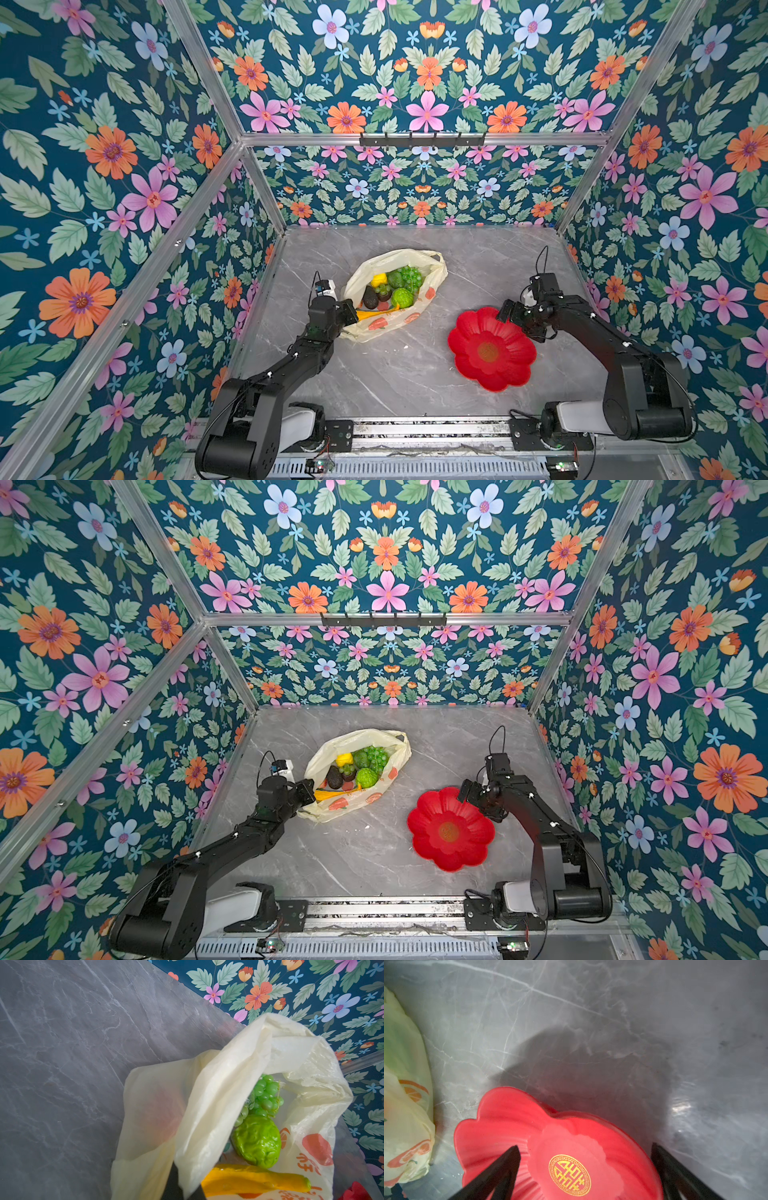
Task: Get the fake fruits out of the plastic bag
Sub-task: 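Drag the red bowl toward the yellow bag with the right gripper, then release the red bowl and move the right gripper back to the bag rim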
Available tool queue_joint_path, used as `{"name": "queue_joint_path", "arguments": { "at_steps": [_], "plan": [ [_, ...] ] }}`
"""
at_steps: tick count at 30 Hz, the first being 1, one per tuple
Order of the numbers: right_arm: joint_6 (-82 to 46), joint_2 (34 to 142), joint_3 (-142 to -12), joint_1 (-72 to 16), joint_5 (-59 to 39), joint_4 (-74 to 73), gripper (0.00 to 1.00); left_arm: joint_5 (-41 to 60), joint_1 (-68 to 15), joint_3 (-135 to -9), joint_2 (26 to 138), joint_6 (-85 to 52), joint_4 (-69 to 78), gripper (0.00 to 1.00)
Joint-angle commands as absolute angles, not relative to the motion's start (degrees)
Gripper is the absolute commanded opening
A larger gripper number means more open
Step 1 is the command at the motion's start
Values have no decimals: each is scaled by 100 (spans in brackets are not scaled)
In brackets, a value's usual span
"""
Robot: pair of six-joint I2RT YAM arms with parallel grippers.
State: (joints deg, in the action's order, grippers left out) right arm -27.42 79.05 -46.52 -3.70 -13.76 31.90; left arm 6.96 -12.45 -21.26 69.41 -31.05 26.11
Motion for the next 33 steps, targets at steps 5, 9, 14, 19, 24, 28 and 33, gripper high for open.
{"name": "queue_joint_path", "arguments": {
  "at_steps": [5,9,14,19,24,28,33],
  "plan": [
    [-3097,8086,-4882,-1252,-1394,3265,99,721,-1243,-2163,6935,-3040,2698,0],
    [-3199,8238,-5027,-1735,-1258,3341,99,721,-1244,-2162,6901,-3030,2681,0],
    [-3256,8294,-5242,-1933,-973,3494,99,721,-1248,-2157,6872,-3032,2672,0],
    [-3234,8082,-5558,-1975,-417,3823,99,756,-1247,-2154,6918,-3048,2711,0],
    [-3140,8074,-6228,-2038,-360,3871,99,800,-1255,-2153,6937,-3056,2742,0],
    [-3096,8417,-6845,-2292,-334,3729,99,807,-1252,-2162,6935,-3057,2743,0],
    [-2951,9403,-7986,-2655,-411,3763,98,826,-1256,-2165,6956,-3041,2742,0]
  ]
}}
